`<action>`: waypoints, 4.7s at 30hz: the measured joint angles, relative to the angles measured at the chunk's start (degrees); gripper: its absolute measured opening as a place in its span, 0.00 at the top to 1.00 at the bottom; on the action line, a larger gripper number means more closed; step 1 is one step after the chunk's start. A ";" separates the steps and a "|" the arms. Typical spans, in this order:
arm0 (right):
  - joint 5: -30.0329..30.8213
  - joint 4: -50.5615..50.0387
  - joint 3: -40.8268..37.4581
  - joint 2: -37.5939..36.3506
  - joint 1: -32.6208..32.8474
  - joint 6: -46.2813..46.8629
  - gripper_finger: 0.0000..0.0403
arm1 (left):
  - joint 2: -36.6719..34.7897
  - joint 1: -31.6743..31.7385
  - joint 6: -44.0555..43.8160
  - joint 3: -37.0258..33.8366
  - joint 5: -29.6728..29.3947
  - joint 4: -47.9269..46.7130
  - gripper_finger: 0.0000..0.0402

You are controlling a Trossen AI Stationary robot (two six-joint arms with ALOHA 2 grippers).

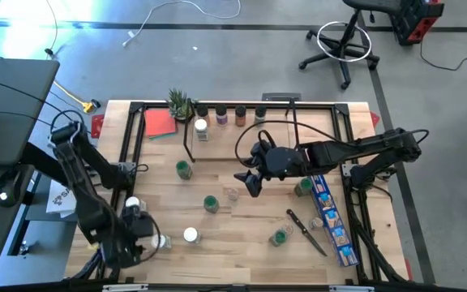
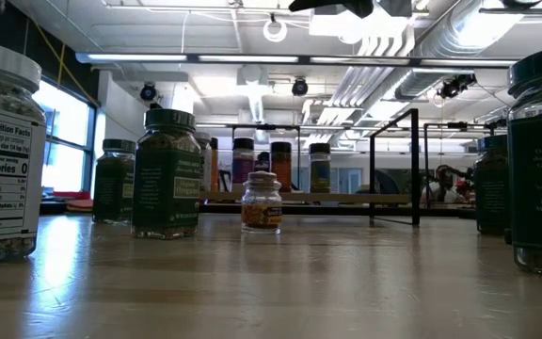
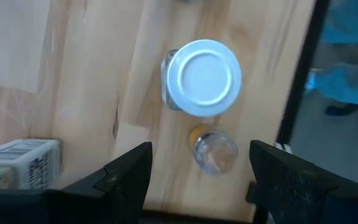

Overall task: Shelf spices
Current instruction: Put the white seasoning bottle on the shelf aligned with the black seasoning bottle

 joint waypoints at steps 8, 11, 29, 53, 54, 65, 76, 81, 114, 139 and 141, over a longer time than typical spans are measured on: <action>-0.05 0.02 0.00 -0.04 0.02 0.28 0.30 | 4.83 0.55 1.75 0.00 0.55 0.18 0.33; -0.05 0.02 0.00 -0.04 -0.22 -0.03 0.30 | 4.82 1.58 1.50 0.00 0.93 0.47 0.30; -0.52 0.04 0.00 -0.09 -0.33 1.93 0.30 | 5.43 4.37 9.01 -0.28 -5.76 4.27 0.20; -1.21 -0.49 0.00 -0.09 -0.37 2.62 0.30 | 0.53 7.68 17.68 5.97 -1.15 -8.54 0.51; -1.21 -0.49 0.00 -0.09 -0.37 2.84 0.30 | -0.70 8.66 18.93 7.10 -1.54 -10.63 0.51; -1.06 -11.32 3.81 -2.29 -0.37 6.19 0.30 | -5.00 34.73 48.69 22.63 -4.01 -14.59 0.51; 6.40 -35.67 10.95 -5.09 0.97 12.47 0.30 | 9.91 66.89 82.32 32.10 1.40 -4.58 0.51; 6.42 -37.11 10.95 -5.12 1.93 14.05 0.30 | 17.90 73.77 91.76 33.33 4.60 -3.23 0.51; 7.82 -40.33 10.95 -5.10 3.41 15.30 0.30 | 25.59 84.91 106.54 33.40 3.17 3.20 0.42; 9.28 -40.29 10.95 -5.09 3.41 16.79 0.30 | 25.61 86.33 100.80 33.47 2.92 2.08 0.51; 9.42 -40.29 10.95 -5.09 3.41 16.79 0.30 | 25.61 86.33 100.38 33.51 3.68 1.97 0.51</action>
